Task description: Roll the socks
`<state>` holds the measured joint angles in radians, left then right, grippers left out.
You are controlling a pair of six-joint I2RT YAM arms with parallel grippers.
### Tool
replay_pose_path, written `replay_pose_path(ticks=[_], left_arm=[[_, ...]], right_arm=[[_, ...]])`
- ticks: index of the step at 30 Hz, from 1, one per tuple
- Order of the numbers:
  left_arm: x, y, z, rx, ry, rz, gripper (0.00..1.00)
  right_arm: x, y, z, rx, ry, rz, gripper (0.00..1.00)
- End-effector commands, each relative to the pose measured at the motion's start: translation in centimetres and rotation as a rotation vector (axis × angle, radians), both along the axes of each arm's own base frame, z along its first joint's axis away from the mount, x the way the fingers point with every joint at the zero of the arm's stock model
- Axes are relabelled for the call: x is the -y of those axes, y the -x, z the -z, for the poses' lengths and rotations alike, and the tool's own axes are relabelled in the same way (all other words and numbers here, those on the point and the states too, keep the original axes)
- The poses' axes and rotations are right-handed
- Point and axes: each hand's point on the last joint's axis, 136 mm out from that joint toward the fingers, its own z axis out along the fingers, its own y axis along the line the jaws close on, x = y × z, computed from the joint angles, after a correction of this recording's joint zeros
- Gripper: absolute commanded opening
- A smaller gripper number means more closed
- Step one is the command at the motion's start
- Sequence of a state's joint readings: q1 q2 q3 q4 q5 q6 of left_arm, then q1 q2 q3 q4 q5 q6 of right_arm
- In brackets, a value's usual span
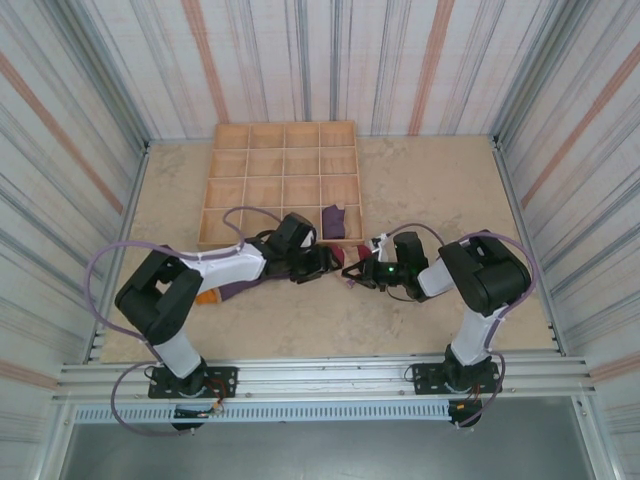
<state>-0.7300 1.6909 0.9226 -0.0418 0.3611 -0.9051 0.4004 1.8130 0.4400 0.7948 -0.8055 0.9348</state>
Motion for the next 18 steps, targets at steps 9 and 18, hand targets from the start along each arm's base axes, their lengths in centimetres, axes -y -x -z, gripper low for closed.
replay_pose_path(ticks=[9,18], left_arm=[[1.2,-3.1,2.0,0.056,-0.071,-0.027,0.56],[0.9,-2.6,4.0,-0.014,-0.132,-0.016,0.24]], right_arm=[[2.3,4.4,5.4,-0.431,0.080,0.103,0.00],[2.3,3.8,3.1,-0.315,0.084,0.081,0.25]])
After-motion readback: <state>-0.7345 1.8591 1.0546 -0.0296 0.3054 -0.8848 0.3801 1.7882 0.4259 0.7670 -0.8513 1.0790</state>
